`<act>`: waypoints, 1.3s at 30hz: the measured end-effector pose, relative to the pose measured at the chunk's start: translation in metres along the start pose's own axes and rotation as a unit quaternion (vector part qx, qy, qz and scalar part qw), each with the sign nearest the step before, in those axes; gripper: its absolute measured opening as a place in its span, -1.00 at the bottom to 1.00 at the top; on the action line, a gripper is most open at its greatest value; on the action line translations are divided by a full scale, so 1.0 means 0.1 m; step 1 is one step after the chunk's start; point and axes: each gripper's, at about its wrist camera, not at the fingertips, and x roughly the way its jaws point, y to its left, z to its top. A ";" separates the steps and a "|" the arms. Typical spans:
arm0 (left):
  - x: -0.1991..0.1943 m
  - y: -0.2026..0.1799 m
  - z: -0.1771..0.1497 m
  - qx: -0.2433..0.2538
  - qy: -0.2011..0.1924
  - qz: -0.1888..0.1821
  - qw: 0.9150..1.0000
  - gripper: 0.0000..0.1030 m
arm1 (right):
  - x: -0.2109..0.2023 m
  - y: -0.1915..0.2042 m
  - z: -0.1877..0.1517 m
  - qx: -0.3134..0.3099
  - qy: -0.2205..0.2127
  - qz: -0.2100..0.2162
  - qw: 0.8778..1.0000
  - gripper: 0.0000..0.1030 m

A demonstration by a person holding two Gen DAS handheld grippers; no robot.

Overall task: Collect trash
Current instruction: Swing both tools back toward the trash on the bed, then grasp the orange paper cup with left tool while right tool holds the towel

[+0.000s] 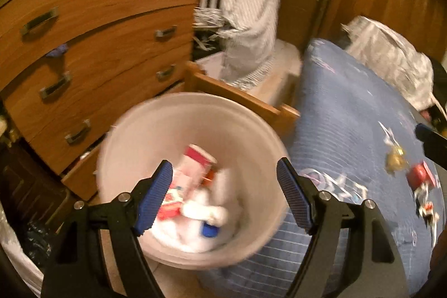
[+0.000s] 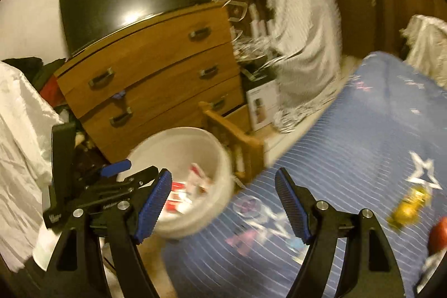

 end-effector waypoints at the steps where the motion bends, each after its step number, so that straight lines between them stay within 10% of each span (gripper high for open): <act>1: 0.03 -0.13 -0.05 0.009 0.004 -0.010 1.000 0.43 | -0.15 -0.08 -0.12 -0.002 -0.010 -0.015 1.000 0.51; 15: 0.21 -2.01 -0.79 0.156 0.061 -0.140 0.976 0.43 | -1.76 -1.60 -1.90 0.092 -0.023 -0.154 0.984 0.56; 25: 0.15 -3.30 -1.30 0.250 0.083 -0.202 0.943 0.43 | -2.86 -2.94 -3.23 0.217 -0.027 -0.290 0.932 0.55; 30: 0.04 -3.98 -1.52 0.301 0.083 -0.243 0.918 0.43 | -3.01 -3.47 -3.48 0.240 -0.011 -0.313 0.919 0.53; 39: 0.06 -4.87 -1.70 0.353 0.101 -0.292 0.883 0.43 | -2.57 -3.98 -3.58 0.258 0.062 -0.272 0.925 -0.15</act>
